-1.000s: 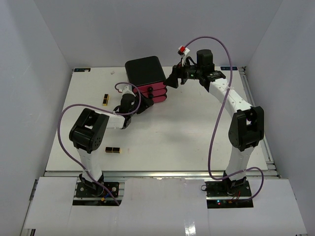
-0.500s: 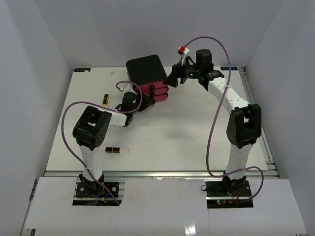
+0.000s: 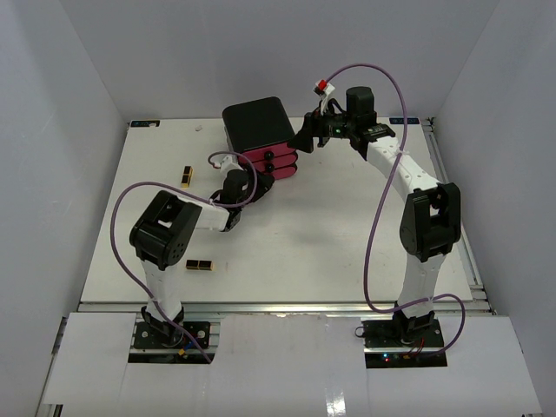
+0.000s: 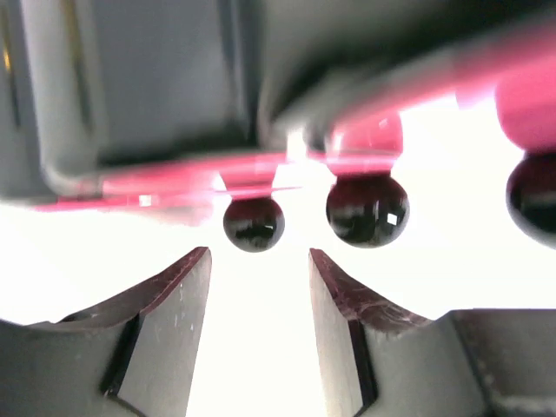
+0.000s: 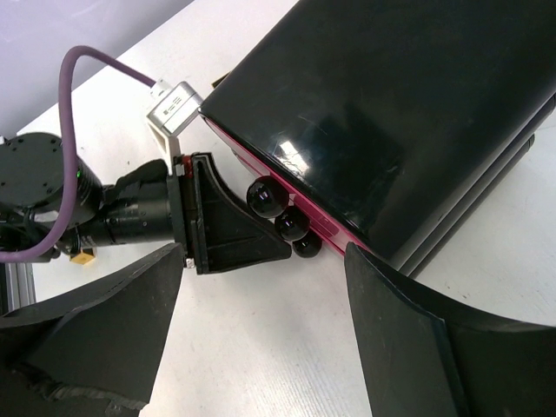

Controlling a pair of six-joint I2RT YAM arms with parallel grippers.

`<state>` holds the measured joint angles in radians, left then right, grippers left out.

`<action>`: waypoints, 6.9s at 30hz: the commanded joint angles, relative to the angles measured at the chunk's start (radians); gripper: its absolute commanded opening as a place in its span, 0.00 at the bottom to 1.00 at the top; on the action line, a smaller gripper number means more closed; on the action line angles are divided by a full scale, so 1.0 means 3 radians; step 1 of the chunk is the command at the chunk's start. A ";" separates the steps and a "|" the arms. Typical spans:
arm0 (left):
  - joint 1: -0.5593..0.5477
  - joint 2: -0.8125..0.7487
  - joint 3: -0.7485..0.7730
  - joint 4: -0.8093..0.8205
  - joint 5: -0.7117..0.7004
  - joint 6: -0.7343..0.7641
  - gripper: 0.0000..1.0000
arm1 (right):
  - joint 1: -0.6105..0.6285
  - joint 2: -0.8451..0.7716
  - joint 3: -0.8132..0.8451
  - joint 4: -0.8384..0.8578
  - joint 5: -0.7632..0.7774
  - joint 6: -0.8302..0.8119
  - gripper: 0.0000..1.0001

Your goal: Organize the makeup

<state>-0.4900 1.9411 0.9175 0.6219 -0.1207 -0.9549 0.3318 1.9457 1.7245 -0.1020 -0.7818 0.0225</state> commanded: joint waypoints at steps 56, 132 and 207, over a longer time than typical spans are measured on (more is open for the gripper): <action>-0.0207 0.0197 0.0545 -0.0353 -0.1086 -0.0600 0.54 | -0.0175 -0.0247 -0.0271 0.0222 -0.0227 0.0119 0.83; -0.0412 -0.4313 -0.0798 -0.3500 -0.1096 -0.0110 0.98 | 0.0663 0.1343 -0.1253 0.3264 0.1795 0.3653 0.68; 0.1001 -0.3149 0.0019 -0.3793 0.0250 0.0659 0.98 | 0.0782 -0.0663 -0.2176 0.0824 -0.0527 -0.0068 0.90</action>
<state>-0.2307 1.0593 0.8934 -0.4754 -0.1334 -0.7721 0.5237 1.7588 0.7865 0.7292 -0.7059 0.6623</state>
